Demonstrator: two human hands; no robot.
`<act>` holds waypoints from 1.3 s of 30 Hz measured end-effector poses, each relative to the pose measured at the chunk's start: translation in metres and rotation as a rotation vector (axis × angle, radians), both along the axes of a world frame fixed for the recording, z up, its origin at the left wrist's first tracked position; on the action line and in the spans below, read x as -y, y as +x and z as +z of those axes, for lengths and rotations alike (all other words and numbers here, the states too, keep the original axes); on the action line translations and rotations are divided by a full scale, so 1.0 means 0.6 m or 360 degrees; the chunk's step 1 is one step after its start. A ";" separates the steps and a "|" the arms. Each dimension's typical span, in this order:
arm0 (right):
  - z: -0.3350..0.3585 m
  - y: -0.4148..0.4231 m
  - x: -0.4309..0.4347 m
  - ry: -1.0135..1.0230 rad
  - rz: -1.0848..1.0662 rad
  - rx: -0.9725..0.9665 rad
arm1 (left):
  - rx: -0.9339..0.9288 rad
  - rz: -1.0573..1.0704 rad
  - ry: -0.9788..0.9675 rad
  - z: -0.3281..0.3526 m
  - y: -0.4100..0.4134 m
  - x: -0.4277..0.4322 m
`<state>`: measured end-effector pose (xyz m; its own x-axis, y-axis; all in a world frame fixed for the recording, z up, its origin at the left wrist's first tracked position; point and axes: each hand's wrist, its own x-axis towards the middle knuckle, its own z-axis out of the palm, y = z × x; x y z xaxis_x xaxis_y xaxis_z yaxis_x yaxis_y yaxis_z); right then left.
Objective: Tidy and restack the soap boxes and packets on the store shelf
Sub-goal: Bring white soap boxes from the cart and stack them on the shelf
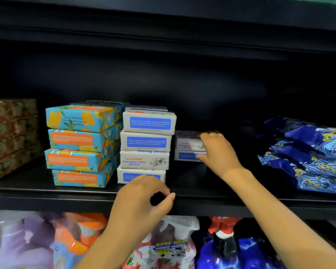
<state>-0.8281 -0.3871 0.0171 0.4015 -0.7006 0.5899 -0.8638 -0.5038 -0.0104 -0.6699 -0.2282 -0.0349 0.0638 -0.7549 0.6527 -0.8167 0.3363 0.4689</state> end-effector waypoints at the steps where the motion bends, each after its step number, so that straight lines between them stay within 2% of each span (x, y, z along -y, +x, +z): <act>1: -0.001 0.000 -0.001 -0.0096 -0.0028 -0.0046 | -0.0026 0.0001 -0.0015 0.000 0.000 0.000; 4: -0.001 0.000 -0.009 -0.0276 -0.0029 -0.0164 | -0.0059 -0.0012 -0.0024 0.002 0.001 -0.001; 7: 0.005 -0.015 -0.026 -0.0194 0.0047 -0.0154 | -0.0076 -0.0024 -0.0034 -0.003 0.002 -0.001; 10: 0.000 -0.042 -0.067 -0.0221 0.0272 0.0187 | -0.0211 -0.0078 -0.0069 -0.003 0.005 -0.002; 12: -0.010 -0.058 -0.098 -0.0388 0.0365 0.0427 | -0.0422 -0.0166 -0.0096 0.003 0.000 -0.004; 15: -0.023 -0.077 -0.134 -0.0704 0.0488 0.0563 | -0.0706 -0.0298 -0.0063 0.018 -0.014 -0.001; 17: -0.033 -0.089 -0.150 -0.0952 0.0605 0.0511 | -0.0885 -0.0458 0.0050 0.032 -0.022 0.003; 20: -0.048 -0.102 -0.162 -0.1209 0.0841 0.0346 | -0.1395 -0.0713 0.0480 0.061 -0.032 0.007; 21: -0.052 -0.103 -0.164 -0.1264 0.0906 0.0311 | -0.1472 -0.0779 0.0579 0.067 -0.032 0.008; 24: -0.060 -0.099 -0.165 -0.1350 0.1013 0.0255 | -0.1300 -0.0902 0.0589 0.064 -0.035 0.013; 26: -0.060 -0.097 -0.165 -0.1289 0.1014 0.0253 | -0.1215 -0.0926 0.0507 0.055 -0.037 0.010; 28: -0.057 -0.100 -0.166 -0.1111 0.1005 0.0258 | -0.1271 -0.0872 0.0385 0.046 -0.037 0.006; 31: -0.048 -0.108 -0.175 -0.0682 0.0949 0.0430 | -0.1119 -0.0631 0.0072 0.037 -0.038 -0.002; 35: -0.034 -0.102 -0.183 0.0013 0.0966 0.0825 | -0.0930 -0.0671 -0.0122 0.027 -0.048 -0.016; 37: -0.033 -0.097 -0.184 0.0067 0.1018 0.0848 | -0.0852 -0.0674 -0.0171 0.025 -0.050 -0.018; 39: -0.035 -0.092 -0.186 -0.0127 0.1011 0.0826 | -0.0796 -0.0651 -0.0183 0.023 -0.046 -0.019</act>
